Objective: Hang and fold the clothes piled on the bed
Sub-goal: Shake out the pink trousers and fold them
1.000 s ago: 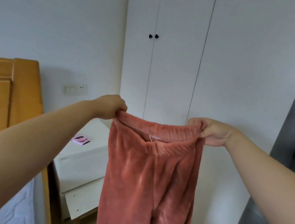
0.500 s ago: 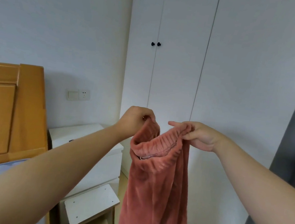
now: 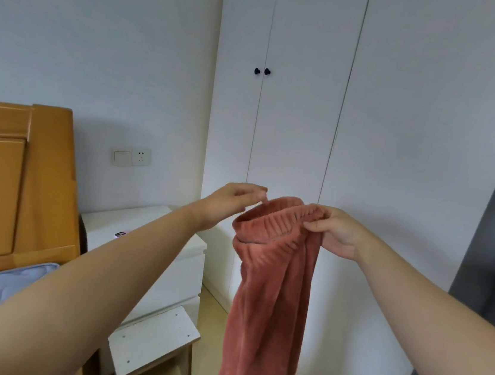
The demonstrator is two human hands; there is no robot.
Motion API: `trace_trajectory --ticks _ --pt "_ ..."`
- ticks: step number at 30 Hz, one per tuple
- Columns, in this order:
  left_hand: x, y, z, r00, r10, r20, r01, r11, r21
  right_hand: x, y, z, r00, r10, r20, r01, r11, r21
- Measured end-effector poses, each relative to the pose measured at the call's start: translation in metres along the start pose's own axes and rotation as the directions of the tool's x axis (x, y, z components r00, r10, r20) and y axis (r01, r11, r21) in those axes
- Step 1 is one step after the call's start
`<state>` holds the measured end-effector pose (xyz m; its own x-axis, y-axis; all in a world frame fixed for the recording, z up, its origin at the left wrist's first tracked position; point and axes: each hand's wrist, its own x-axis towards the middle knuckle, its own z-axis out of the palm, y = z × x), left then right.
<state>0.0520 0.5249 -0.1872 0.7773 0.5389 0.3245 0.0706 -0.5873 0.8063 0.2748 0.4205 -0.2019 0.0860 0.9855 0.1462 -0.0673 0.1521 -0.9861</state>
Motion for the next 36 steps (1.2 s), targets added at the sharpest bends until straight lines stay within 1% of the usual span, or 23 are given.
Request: trace_trajectory --ticks 2,3,4,5,7,8,11,13,15,18,22,24,26,27,28,29,30,31,32,33,34,35,36 --pt "-0.006 0.0 -0.001 0.985 -0.002 0.175 -0.019 0.992 0.121 0.002 -0.001 0.0 0.999 -0.003 -0.038 0.004 1.0 0.004" --pt "-0.007 0.002 0.002 0.972 0.001 0.235 -0.04 0.987 0.158 0.003 -0.002 0.001 0.999 -0.009 -0.048 0.009 1.0 0.002" --pt "-0.006 0.003 0.005 0.964 -0.009 0.264 -0.045 0.979 0.199 0.004 -0.003 0.002 0.998 -0.019 -0.052 0.019 1.0 -0.002" --pt "-0.003 0.001 0.007 0.965 -0.019 0.263 -0.049 0.968 0.247 0.005 -0.003 0.005 0.998 -0.028 -0.062 0.027 1.0 -0.006" --pt "0.001 -0.006 0.014 0.977 -0.041 0.207 -0.034 0.938 0.344 0.005 -0.003 0.011 0.994 -0.054 -0.1 0.053 0.998 -0.014" --pt "0.002 -0.008 0.017 0.984 -0.053 0.172 -0.013 0.933 0.361 0.005 -0.002 0.013 0.99 -0.073 -0.124 0.071 0.997 -0.016" --pt "-0.001 -0.013 0.026 0.995 -0.048 0.087 0.019 0.951 0.309 0.004 -0.001 0.009 0.98 -0.084 -0.18 0.082 0.996 -0.015" --pt "-0.001 -0.011 0.028 0.998 -0.036 0.06 0.014 0.944 0.329 0.0 -0.003 0.002 0.98 -0.078 -0.18 0.065 0.995 -0.075" --pt "0.001 -0.009 0.027 0.997 -0.03 0.072 -0.002 0.914 0.406 -0.005 -0.005 -0.002 0.985 -0.058 -0.161 0.027 0.981 -0.191" --pt "0.005 -0.007 0.028 0.992 -0.032 0.123 -0.032 0.876 0.482 -0.009 -0.01 -0.005 0.99 -0.033 -0.138 -0.021 0.926 -0.377" --pt "0.011 0.001 0.035 0.978 0.0 0.207 -0.113 0.839 0.532 -0.013 -0.017 -0.007 0.996 0.047 -0.074 -0.079 0.851 -0.52" --pt "0.013 0.005 0.038 0.969 0.011 0.248 -0.153 0.815 0.558 -0.016 -0.02 -0.004 0.994 0.051 -0.093 -0.096 0.805 -0.586" --pt "0.016 0.006 0.038 0.97 0.027 0.241 -0.163 0.809 0.565 -0.017 -0.022 -0.001 0.983 -0.024 -0.181 -0.098 0.767 -0.634" --pt "0.018 0.004 0.038 0.98 0.043 0.193 -0.141 0.836 0.531 -0.016 -0.022 0.0 0.97 -0.073 -0.234 -0.093 0.774 -0.626" --pt "0.019 0.001 0.038 0.994 0.045 0.102 -0.087 0.887 0.453 -0.015 -0.02 0.001 0.953 -0.116 -0.281 -0.08 0.795 -0.602" --pt "0.021 -0.004 0.037 1.0 0.018 -0.016 -0.012 0.949 0.317 -0.014 -0.019 0.002 0.938 -0.141 -0.318 -0.064 0.829 -0.556" --pt "0.021 -0.01 0.036 0.991 -0.06 -0.121 0.075 0.989 0.126 -0.013 -0.017 0.002 0.926 -0.151 -0.345 -0.045 0.865 -0.5" --pt "0.02 -0.019 0.034 0.973 -0.163 -0.163 0.152 0.985 -0.076 -0.011 -0.016 0.003 0.921 -0.149 -0.361 -0.025 0.9 -0.436" --pt "0.016 -0.027 0.032 0.954 -0.272 -0.128 0.239 0.944 -0.227 -0.01 -0.015 0.005 0.919 -0.14 -0.369 -0.006 0.93 -0.368" --pt "0.013 -0.038 0.031 0.931 -0.361 -0.042 0.33 0.889 -0.319 -0.008 -0.014 0.007 0.92 -0.131 -0.369 0.011 0.951 -0.31" --pt "0.009 -0.046 0.031 0.906 -0.422 0.046 0.409 0.839 -0.36 -0.007 -0.013 0.008 0.924 -0.124 -0.361 0.025 0.963 -0.267" --pt "0.006 -0.055 0.032 0.891 -0.443 0.104 0.447 0.809 -0.383 -0.006 -0.012 0.01 0.93 -0.117 -0.349 0.033 0.971 -0.238" --pt "0.004 -0.06 0.033 0.893 -0.432 0.129 0.445 0.799 -0.404 -0.004 -0.011 0.013 0.934 -0.112 -0.339 0.038 0.976 -0.216"
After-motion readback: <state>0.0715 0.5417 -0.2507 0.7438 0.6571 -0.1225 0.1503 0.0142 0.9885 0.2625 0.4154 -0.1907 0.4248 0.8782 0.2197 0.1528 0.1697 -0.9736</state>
